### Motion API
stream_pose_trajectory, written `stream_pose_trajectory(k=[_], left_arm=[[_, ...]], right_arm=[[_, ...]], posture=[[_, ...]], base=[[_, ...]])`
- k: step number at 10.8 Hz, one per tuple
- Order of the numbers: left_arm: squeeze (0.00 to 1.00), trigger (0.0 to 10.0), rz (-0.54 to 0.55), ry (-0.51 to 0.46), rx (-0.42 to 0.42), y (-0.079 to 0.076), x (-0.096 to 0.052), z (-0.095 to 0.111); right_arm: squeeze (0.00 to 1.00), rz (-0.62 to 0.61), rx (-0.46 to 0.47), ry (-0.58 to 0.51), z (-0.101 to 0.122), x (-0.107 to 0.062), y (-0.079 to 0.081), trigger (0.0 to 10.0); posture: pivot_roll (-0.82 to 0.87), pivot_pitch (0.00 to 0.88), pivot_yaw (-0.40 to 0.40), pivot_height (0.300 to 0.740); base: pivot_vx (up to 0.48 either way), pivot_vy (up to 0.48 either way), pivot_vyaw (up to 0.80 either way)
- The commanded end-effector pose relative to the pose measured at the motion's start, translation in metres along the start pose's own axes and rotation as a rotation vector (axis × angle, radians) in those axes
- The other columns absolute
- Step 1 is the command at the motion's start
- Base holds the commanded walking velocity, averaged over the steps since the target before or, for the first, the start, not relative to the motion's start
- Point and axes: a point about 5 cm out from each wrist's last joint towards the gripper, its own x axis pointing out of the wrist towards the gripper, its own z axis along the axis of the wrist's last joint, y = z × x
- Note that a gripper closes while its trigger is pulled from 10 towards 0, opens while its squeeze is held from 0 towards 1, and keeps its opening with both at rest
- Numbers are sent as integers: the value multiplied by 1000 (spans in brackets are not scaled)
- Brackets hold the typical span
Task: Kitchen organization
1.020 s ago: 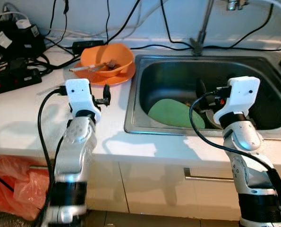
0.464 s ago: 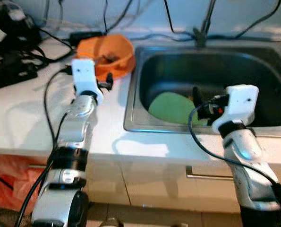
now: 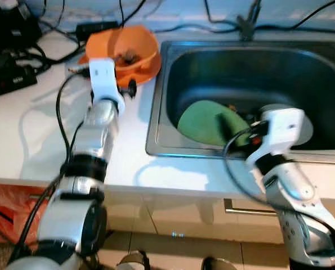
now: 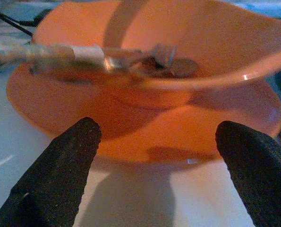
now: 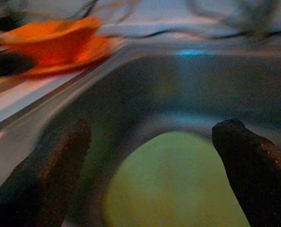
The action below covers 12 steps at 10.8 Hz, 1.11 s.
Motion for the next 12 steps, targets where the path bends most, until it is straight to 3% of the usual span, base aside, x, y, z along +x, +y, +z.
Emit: stream_pose_trajectory(k=[1, 6, 9, 12], left_arm=[[0, 10000, 26, -9, -13, 5, 3, 4], [0, 10000, 23, 41, 7, 14, 11, -1], [0, 10000, 16, 44, 17, 16, 17, 10], [0, 10000, -26, 141, 109, 13, 20, 8]], right_arm=[[0, 86, 13, 12, 3, -5, 7, 10000], [0, 261, 28, 71, 8, -19, 16, 10000], [0, 366, 36, 90, 12, -26, 28, 10000], [0, 360, 25, 99, 12, -26, 27, 10000]], posture=[[4, 194, 74, 740], [-15, 195, 77, 740], [-10, 200, 87, 740], [-11, 200, 87, 740]], base=[[0, 0, 0], [0, 0, 0], [0, 0, 0], [0, 0, 0]])
